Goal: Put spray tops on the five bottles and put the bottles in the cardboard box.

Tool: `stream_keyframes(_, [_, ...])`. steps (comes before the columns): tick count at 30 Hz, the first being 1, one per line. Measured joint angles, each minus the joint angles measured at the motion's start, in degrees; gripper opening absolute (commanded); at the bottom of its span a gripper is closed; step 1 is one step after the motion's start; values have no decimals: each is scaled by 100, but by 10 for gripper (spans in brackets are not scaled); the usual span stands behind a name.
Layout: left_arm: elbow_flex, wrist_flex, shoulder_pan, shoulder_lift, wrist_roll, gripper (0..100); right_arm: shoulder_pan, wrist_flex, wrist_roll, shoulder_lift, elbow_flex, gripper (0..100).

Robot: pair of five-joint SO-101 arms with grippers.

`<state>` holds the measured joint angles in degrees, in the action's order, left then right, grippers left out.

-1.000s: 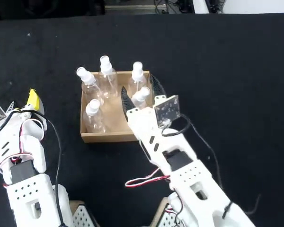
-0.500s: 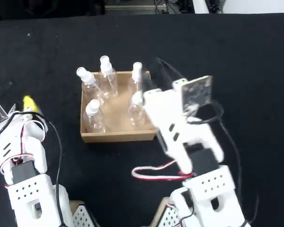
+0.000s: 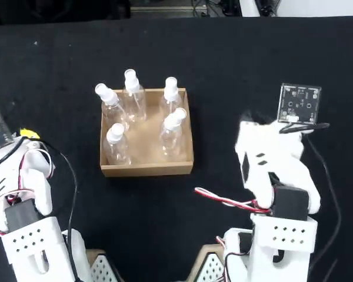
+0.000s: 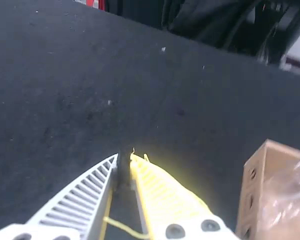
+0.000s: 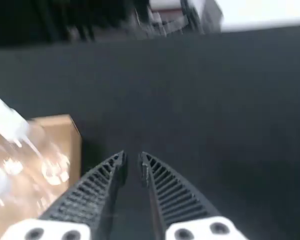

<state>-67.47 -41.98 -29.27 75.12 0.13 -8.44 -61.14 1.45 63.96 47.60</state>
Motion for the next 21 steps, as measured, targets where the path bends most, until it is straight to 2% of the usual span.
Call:
stream_keyframes(4, [26, -492, 0, 0, -589, 29, -149, -527, 0, 9, 132, 11])
stream_keyframes(7, [26, -905, 0, 0, -730, 29, -167, -527, 0, 9, 607, 10])
stream_keyframes(11, [-378, -932, 53, 149, -782, 30, -202, -448, 0, 62, 1319, 10])
stream_keyframes(17, [-1556, -976, 440, 1468, -1143, 30, -211, 158, 9, 1556, 2796, 12])
stream_keyframes(21, [-2136, -1459, 501, 2673, -1187, 30, -202, 202, -9, 2945, 3859, 12])
